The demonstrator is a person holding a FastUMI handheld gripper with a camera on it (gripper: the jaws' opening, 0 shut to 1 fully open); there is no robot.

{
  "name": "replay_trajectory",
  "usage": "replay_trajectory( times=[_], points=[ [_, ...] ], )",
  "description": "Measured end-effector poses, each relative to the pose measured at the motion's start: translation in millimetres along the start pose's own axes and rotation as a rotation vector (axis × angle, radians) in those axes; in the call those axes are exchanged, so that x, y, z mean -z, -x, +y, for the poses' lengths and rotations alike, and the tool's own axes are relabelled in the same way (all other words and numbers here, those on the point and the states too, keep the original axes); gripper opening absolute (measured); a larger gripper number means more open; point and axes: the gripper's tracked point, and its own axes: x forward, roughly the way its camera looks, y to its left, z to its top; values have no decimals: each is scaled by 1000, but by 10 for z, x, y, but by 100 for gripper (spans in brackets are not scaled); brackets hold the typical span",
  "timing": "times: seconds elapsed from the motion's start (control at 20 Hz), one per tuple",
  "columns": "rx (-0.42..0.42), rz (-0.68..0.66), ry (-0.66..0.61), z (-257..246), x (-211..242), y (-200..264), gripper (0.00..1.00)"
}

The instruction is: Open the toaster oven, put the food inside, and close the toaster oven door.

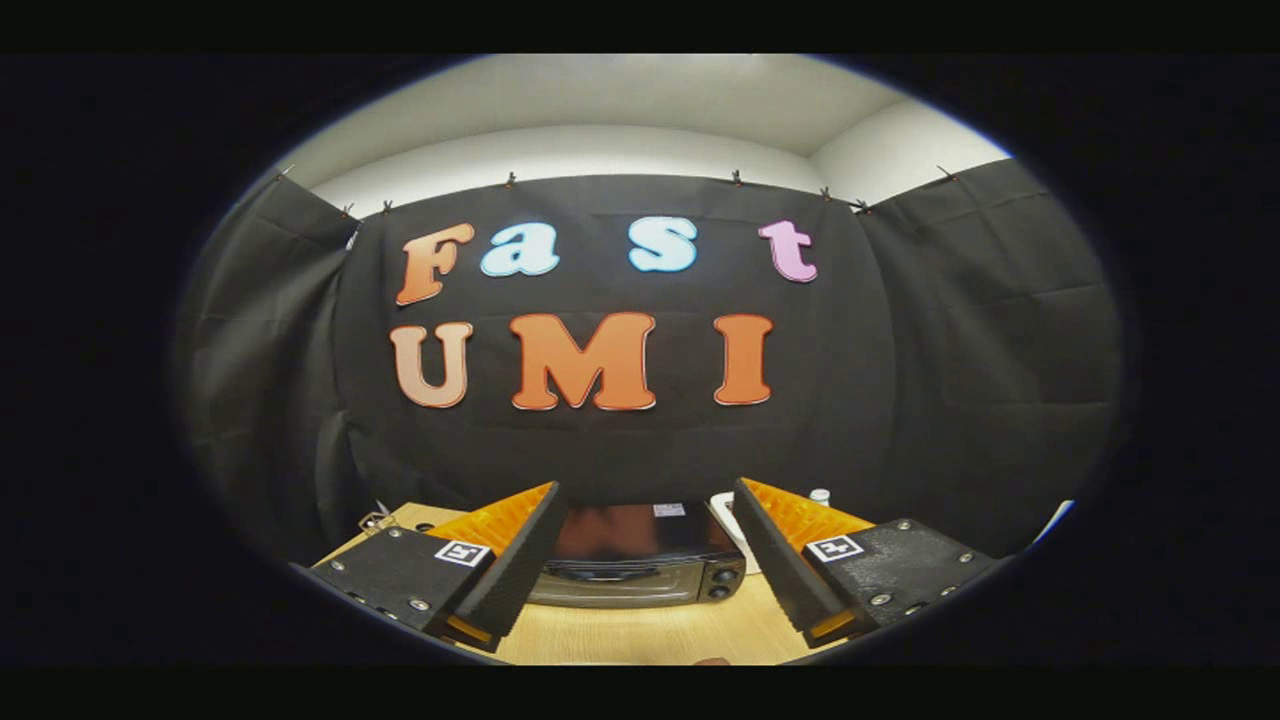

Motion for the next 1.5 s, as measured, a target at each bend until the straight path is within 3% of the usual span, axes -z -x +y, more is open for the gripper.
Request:
replay_trajectory(
  times=[0.4,0.7,1.2,1.5],
  points=[
    [29,-31,51,42,-26,14,99],
    [-37,-5,31,324,230,-114,99],
    [-92,160,17,662,1203,-616,99],
    [-63,263,67,645,1729,-976,99]
  ],
)
